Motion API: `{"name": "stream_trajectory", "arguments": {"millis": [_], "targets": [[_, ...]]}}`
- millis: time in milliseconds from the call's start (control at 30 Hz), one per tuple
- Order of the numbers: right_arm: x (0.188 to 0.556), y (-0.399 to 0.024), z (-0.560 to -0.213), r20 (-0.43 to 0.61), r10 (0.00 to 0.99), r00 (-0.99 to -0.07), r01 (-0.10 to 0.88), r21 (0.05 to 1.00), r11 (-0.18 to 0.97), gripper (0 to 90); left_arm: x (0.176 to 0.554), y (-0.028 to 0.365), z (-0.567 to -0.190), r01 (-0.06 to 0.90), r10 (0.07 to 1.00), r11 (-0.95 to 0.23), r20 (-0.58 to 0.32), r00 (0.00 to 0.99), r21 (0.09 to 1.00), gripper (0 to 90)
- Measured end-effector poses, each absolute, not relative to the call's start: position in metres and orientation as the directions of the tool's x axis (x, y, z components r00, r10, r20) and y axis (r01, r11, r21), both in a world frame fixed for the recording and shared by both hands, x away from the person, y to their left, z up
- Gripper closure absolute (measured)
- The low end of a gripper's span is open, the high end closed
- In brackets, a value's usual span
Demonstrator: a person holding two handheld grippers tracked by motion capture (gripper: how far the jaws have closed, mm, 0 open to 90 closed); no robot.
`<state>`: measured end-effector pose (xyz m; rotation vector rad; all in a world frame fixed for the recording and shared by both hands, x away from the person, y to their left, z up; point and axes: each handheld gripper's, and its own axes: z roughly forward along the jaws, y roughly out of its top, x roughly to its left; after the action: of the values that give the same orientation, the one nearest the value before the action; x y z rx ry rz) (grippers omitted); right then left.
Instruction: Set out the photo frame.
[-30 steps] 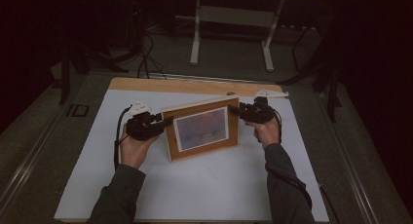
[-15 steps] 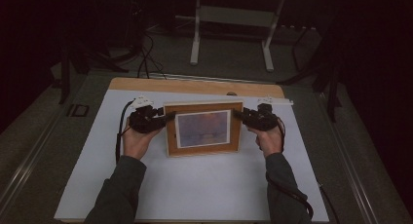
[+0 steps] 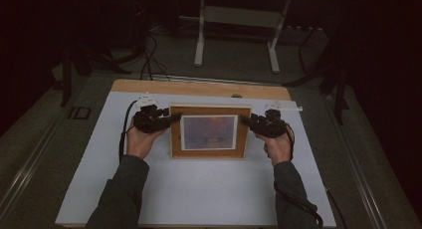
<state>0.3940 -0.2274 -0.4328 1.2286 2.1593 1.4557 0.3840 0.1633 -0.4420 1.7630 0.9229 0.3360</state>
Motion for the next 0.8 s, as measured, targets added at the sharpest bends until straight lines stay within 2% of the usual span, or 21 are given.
{"name": "stream_trajectory", "arguments": {"millis": [800], "targets": [[0.3945, -0.2296, -0.4325, 0.240, 0.752, -0.613, 0.503, 0.853, 0.138, 61.5, 0.3797, 0.1599, -0.4383, 0.451, 0.739, -0.130, -0.217, 0.638, 0.883, 59.9]]}}
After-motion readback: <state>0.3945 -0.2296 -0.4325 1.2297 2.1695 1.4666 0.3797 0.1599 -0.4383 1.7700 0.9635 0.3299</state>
